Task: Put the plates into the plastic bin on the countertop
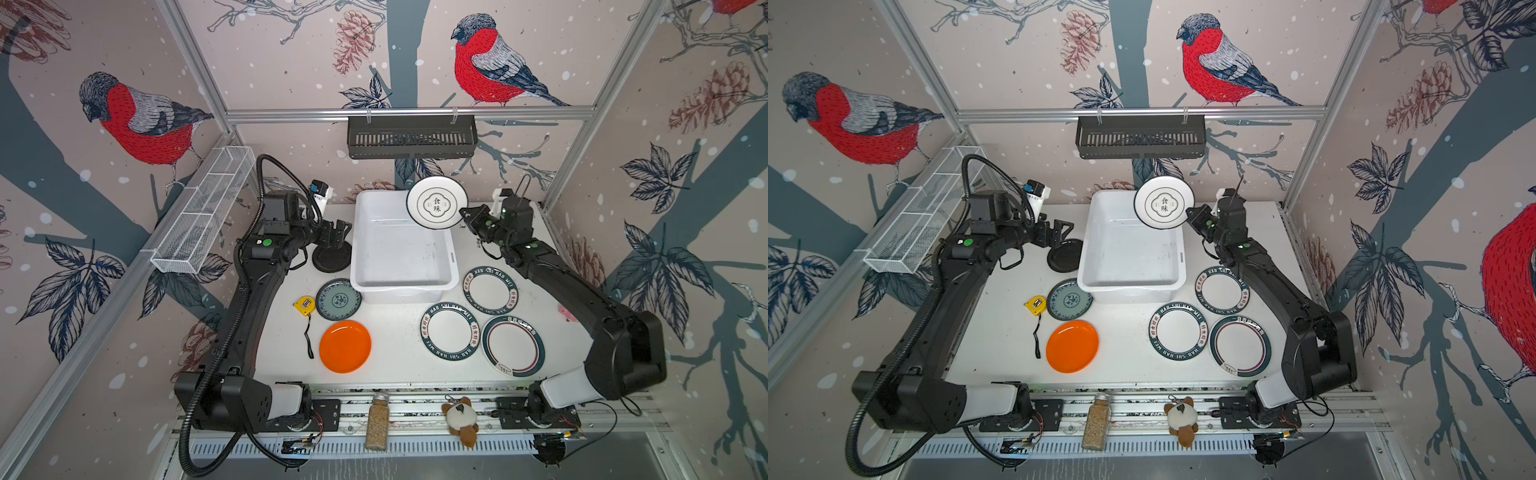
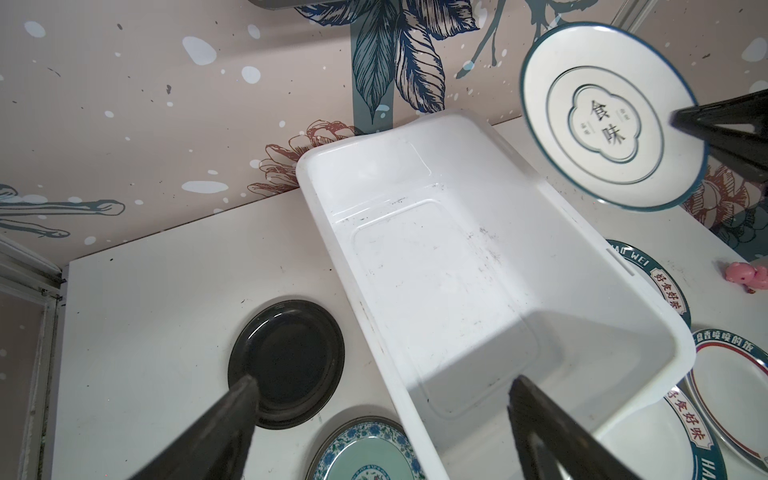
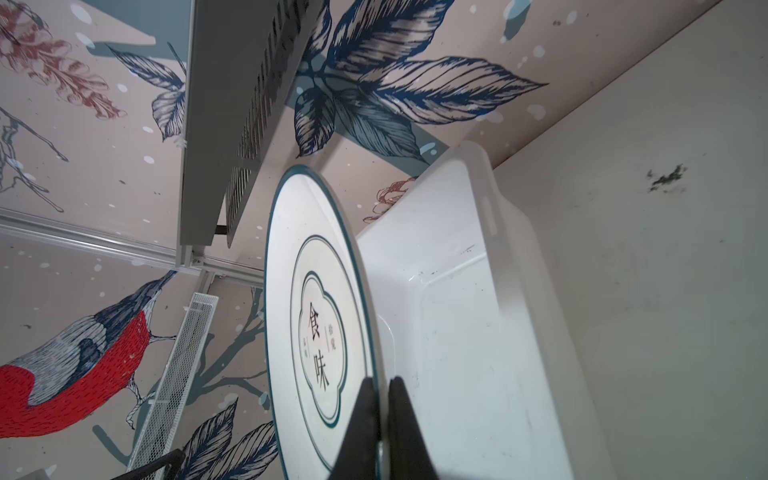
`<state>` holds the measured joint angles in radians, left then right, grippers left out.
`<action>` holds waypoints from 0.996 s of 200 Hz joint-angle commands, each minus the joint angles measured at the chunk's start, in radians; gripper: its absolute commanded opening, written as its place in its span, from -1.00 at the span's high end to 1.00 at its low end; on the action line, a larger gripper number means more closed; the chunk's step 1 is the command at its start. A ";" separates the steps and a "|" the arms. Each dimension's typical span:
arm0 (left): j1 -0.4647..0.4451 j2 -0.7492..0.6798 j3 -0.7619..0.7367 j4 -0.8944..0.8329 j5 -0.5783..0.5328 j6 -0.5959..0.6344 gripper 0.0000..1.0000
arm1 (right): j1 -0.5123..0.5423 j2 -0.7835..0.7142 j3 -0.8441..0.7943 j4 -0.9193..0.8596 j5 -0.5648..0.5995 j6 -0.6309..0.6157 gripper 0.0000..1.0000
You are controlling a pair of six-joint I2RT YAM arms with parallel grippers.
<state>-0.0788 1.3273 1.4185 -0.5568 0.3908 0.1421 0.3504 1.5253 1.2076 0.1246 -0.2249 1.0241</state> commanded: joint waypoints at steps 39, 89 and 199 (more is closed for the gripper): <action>0.000 -0.019 0.049 -0.019 0.011 -0.015 -0.87 | 0.152 0.243 0.209 -0.017 0.166 0.020 0.94; 0.000 -0.049 0.053 -0.038 0.014 -0.008 -0.87 | 0.209 0.457 0.387 -0.097 0.237 0.032 0.94; 0.000 -0.059 0.010 -0.038 0.031 -0.012 -0.87 | 0.223 0.754 0.650 -0.232 0.252 0.061 0.94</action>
<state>-0.0795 1.2678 1.4330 -0.5877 0.3927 0.1299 0.5735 2.2551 1.8313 -0.1070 0.0154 1.0702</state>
